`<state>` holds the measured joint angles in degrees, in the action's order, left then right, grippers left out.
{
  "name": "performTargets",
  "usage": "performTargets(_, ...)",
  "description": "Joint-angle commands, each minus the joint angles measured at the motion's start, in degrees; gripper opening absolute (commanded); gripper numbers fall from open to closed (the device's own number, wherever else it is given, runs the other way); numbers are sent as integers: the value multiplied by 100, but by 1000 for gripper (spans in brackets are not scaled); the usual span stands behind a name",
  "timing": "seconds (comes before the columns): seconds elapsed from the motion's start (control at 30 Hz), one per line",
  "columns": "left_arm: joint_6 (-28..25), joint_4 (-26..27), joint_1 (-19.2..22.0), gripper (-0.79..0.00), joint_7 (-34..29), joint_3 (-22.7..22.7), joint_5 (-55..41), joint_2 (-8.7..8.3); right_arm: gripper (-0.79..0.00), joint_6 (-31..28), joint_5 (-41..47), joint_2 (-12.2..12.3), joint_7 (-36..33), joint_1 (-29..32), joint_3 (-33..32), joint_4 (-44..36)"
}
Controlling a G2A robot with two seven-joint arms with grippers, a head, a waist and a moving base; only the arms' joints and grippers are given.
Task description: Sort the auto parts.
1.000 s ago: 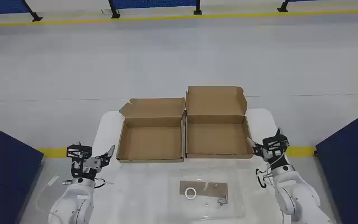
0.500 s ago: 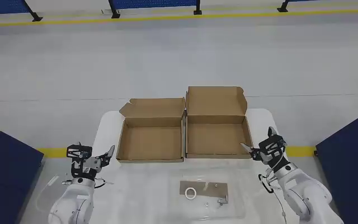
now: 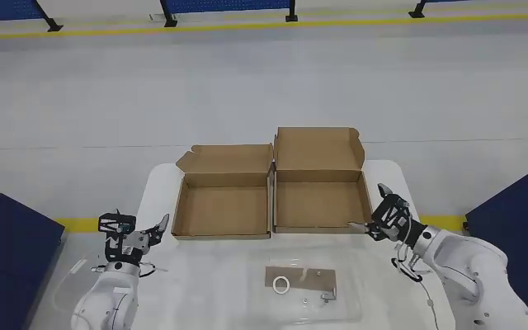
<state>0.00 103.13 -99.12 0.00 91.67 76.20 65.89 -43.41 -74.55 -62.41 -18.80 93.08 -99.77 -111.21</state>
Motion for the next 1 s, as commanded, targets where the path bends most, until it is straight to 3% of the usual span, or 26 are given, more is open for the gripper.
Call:
performTargets(0.0, 0, 0, 0, 0, 0, 0, 0, 0, 0, -4, 0, 0, -1, 0, 0, 0)
performTargets(0.1, 0, 0, 0, 0, 0, 0, 0, 0, 0, -272, -77, 24, -36, -137, 137, -110)
performTargets(0.2, 0, 0, 0, 0, 0, 0, 0, 0, 0, -827, -28, 74, -520, -435, 326, -110)
performTargets(0.33, 0, 0, 0, 0, 0, 0, 0, 0, 0, -1459, 402, 148, -1474, -860, 637, -116)
performTargets(0.43, 0, 0, 0, 0, 0, 0, 0, 0, 0, -1459, 1137, 250, -2469, -1057, 1038, -180)
performTargets(0.77, 0, 0, 0, 0, 0, 0, 0, 0, 0, -1459, 1171, 291, -2627, -1134, 1279, -373)
performTargets(0.97, 0, 0, 0, 0, 0, 0, 0, 0, 0, -1459, 749, 692, -2750, -1555, 2235, -330)
